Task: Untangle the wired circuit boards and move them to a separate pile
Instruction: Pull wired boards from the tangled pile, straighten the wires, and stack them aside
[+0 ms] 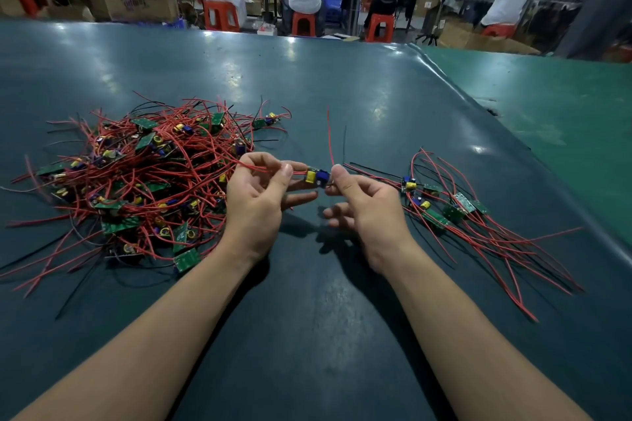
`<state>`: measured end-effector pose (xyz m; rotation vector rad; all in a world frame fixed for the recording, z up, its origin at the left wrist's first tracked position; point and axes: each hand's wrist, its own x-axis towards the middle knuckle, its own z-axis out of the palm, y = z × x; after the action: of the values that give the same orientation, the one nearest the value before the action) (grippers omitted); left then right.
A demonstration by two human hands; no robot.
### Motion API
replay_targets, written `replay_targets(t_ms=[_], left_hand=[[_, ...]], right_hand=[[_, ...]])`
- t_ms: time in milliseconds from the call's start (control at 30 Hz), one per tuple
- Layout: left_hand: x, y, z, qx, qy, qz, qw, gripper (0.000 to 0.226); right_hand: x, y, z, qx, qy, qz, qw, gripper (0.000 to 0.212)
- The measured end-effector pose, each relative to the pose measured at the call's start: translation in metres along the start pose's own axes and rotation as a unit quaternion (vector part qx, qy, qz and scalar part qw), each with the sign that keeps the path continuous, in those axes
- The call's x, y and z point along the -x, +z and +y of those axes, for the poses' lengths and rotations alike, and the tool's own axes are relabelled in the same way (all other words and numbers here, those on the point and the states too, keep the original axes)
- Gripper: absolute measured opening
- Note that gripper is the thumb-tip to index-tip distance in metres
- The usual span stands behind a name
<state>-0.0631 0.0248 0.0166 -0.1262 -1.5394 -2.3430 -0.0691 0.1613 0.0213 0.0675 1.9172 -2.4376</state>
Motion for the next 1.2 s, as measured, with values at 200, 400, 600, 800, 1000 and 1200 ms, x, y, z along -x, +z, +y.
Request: replay_targets(t_ms=[200,400,600,800,1000,1200], left_hand=[[0.001,-0.003,0.001,0.036,-0.086,-0.075,0.993,0.021],[-0.001,-0.002,-0.006,-0.041,-0.082,-0.089,0.992,0.018],[-0.004,-0.006,-0.008,-0.045,-0.083,-0.076,0.993,0.017],[-0.006,-0.003,-0.006,-0.024,-0.095,-0.023,0.995,0.017],[-0.005,-0.001,-0.003,-0.013,-0.096,-0.036,0.995,0.011],[-0.006,-0.003,0.000,0.032,-0.119,-0.033,0.992,0.019]], right_hand=[[0.000,-0.001,-0.002,-0.095,0.009,0.029,0.995,0.015],[-0.004,-0.004,-0.004,-0.205,0.013,0.026,0.978,0.014],[-0.005,-0.005,0.000,-0.171,0.034,-0.065,0.983,0.019],[-0.012,-0.002,0.005,-0.087,-0.015,-0.047,0.995,0.014],[-0.015,0.000,0.006,-0.063,-0.019,-0.007,0.998,0.012],[-0.009,0.004,0.004,-0.101,-0.001,-0.087,0.991,0.014]])
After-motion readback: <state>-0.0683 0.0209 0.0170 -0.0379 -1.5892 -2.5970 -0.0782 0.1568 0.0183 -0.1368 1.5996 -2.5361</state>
